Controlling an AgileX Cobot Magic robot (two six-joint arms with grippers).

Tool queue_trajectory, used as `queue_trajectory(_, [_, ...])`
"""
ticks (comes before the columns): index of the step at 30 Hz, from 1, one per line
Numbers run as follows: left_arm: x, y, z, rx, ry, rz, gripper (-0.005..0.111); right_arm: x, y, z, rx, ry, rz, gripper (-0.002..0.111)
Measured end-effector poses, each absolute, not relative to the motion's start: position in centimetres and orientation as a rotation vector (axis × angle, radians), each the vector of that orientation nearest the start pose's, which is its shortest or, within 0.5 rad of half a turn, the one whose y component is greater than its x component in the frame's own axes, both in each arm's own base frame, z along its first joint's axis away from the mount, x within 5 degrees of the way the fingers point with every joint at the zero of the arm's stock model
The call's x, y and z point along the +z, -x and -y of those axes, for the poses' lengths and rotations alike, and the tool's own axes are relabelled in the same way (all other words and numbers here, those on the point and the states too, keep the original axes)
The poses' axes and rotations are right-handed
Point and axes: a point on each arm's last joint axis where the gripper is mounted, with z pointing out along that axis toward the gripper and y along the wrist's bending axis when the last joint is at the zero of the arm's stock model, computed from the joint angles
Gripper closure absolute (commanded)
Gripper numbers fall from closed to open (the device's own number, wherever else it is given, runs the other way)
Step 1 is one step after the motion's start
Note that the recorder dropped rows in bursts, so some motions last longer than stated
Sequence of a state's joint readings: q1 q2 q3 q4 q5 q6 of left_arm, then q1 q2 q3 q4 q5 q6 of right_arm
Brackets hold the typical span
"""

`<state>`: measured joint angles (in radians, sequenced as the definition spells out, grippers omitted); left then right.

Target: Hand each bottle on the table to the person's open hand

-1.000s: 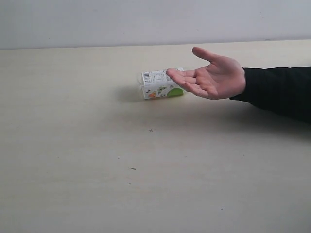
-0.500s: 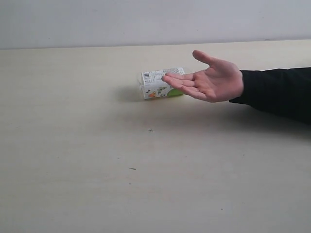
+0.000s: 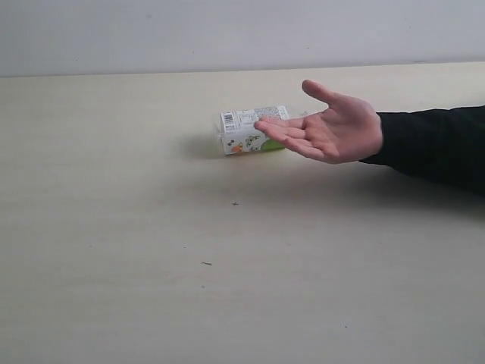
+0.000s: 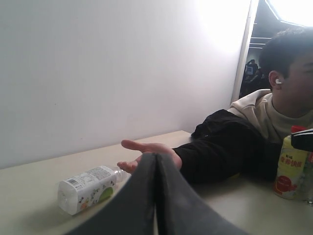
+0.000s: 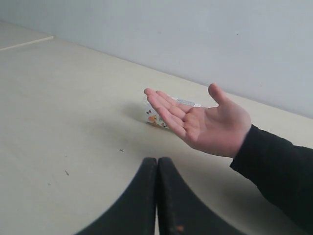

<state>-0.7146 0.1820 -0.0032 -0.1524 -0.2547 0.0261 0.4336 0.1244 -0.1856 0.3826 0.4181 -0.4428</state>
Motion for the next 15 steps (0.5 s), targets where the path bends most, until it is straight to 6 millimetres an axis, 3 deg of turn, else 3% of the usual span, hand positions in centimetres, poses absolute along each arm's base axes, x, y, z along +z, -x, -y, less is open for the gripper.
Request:
queue_trajectory(9, [23.5, -5.5, 4.1, -0.673, -0.345, -1.282, 0.107, 23.4, -4.5, -3.6, 0.386, 0.574, -1.734, 0.108])
queue_trajectory(15, [25.6, -6.8, 3.3, -0.609, -0.172, -1.223, 0.107, 23.4, -4.5, -3.6, 0.386, 0.574, -1.734, 0.108])
